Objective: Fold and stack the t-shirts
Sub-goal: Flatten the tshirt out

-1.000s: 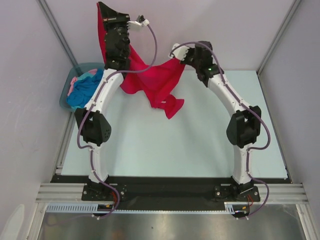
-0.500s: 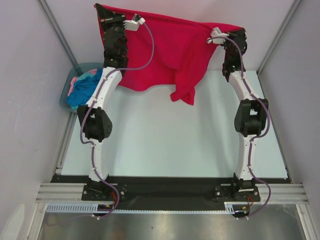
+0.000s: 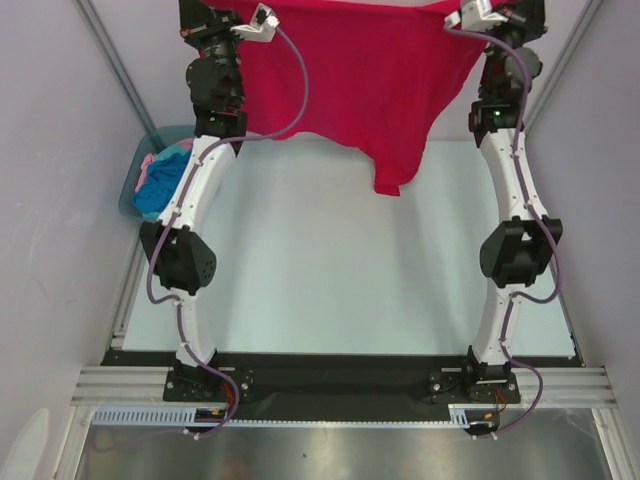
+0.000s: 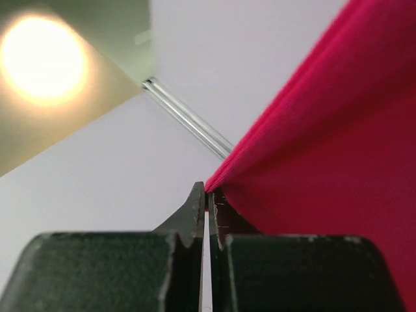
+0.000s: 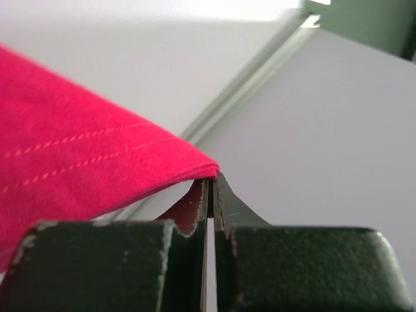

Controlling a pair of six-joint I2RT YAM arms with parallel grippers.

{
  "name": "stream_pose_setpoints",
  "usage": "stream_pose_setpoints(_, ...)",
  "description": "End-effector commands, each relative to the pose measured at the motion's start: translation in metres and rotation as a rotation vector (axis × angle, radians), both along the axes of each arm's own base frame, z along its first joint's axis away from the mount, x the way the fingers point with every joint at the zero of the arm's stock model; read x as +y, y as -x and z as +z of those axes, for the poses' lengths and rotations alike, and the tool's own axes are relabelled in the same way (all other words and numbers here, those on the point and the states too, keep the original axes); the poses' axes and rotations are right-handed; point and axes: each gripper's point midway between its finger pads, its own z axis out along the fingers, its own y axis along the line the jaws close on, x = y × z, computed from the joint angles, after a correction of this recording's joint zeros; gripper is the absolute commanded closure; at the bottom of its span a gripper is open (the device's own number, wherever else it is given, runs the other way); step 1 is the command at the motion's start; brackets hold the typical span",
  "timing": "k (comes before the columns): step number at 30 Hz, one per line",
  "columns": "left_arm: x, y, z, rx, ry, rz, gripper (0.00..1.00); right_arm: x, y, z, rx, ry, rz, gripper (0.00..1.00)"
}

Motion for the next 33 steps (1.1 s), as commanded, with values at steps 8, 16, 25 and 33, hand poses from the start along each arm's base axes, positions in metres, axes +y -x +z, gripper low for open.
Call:
stream_pose_setpoints(8, -0.025, 0.156, 0.116, -0.469, 0.113, -0.24, 1.0, -0.022, 0.165, 0.15, -0.375, -0.022, -0.022, 1.0)
stream_pose_setpoints(16, -0.036, 0.127, 0.115, -0.285, 0.114, -0.261, 1.0, -0.03, 0.154, 0.142, -0.123, -0.084, 0.114, 1.0)
stream_pose_setpoints(25, -0.07, 0.069, -0.037, 0.636, -0.245, -0.308, 1.0, 0.024, 0.115, -0.001, 0.625, -0.041, 0.358, 1.0)
stream_pose_setpoints(33, -0.073, 0.127, -0.118, 1.0, -0.217, -0.42, 1.0, 0.072, 0.183, -0.146, 1.244, -0.116, 0.474, 1.0)
